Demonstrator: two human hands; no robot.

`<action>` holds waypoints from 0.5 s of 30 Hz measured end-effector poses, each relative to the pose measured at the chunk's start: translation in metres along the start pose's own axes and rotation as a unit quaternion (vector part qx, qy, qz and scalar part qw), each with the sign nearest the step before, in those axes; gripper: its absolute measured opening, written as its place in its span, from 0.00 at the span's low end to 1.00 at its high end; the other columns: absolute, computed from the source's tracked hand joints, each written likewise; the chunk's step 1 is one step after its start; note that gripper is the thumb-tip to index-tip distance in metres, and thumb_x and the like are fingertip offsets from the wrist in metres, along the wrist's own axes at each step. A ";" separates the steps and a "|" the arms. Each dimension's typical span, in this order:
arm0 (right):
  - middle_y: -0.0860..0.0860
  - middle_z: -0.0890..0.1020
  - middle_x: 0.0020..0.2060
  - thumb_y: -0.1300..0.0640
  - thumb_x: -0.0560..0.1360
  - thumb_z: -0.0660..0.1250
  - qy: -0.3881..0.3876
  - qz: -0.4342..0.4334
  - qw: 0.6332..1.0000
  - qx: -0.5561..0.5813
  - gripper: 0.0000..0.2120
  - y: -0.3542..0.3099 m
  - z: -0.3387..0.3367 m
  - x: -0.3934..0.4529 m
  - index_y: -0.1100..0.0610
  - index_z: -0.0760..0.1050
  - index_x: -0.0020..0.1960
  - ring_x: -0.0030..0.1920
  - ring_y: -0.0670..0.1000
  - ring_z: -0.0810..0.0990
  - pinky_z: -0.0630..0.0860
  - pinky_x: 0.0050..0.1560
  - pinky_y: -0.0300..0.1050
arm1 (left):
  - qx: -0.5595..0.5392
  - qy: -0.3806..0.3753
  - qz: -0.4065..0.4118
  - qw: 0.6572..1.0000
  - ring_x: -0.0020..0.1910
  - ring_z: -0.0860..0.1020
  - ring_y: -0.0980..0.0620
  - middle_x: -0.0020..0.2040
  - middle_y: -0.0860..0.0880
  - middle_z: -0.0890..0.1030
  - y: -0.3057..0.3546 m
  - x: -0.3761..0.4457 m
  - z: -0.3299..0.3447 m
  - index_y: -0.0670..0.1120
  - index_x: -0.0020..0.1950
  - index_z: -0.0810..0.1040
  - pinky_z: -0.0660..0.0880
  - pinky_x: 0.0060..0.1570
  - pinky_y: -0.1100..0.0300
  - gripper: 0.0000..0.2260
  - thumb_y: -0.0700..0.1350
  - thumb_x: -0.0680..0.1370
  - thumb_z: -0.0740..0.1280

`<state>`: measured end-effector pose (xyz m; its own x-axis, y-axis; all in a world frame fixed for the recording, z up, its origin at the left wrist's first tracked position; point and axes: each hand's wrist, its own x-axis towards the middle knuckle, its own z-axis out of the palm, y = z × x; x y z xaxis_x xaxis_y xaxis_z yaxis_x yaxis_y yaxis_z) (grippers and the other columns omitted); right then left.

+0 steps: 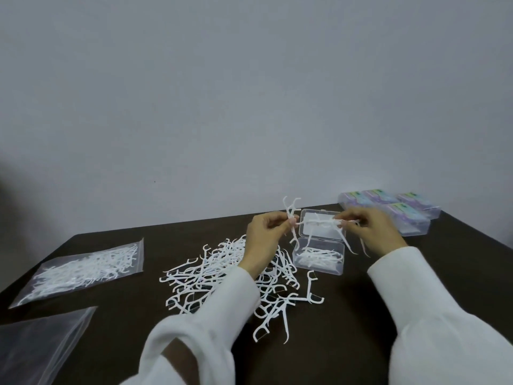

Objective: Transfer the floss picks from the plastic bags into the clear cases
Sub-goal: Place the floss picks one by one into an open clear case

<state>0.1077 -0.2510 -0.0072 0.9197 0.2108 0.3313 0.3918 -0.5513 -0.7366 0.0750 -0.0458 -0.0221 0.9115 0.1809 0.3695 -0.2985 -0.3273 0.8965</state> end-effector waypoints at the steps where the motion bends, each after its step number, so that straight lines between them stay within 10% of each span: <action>1: 0.50 0.78 0.48 0.62 0.75 0.66 -0.004 0.002 1.000 -0.001 0.07 0.002 -0.001 0.001 0.54 0.80 0.50 0.50 0.49 0.75 0.68 0.53 0.41 | 0.017 0.000 0.005 1.000 0.44 0.81 0.59 0.45 0.52 0.85 0.000 0.002 0.005 0.45 0.49 0.84 0.74 0.46 0.69 0.07 0.47 0.75 0.70; 15: 0.50 0.78 0.46 0.62 0.78 0.61 -0.002 0.031 0.999 -0.033 0.09 0.015 -0.001 0.005 0.55 0.79 0.54 0.43 0.45 0.74 0.65 0.38 0.27 | 0.119 -0.056 0.028 0.991 0.46 0.80 0.60 0.47 0.55 0.84 -0.010 0.003 0.042 0.50 0.51 0.84 0.78 0.54 0.56 0.08 0.48 0.73 0.72</action>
<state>0.1184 -0.2587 -0.0159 0.9421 0.1787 0.2837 0.3321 -0.6151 -0.7151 0.0923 -0.0807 -0.0408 0.9250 0.0565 0.3758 -0.2866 -0.5457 0.7874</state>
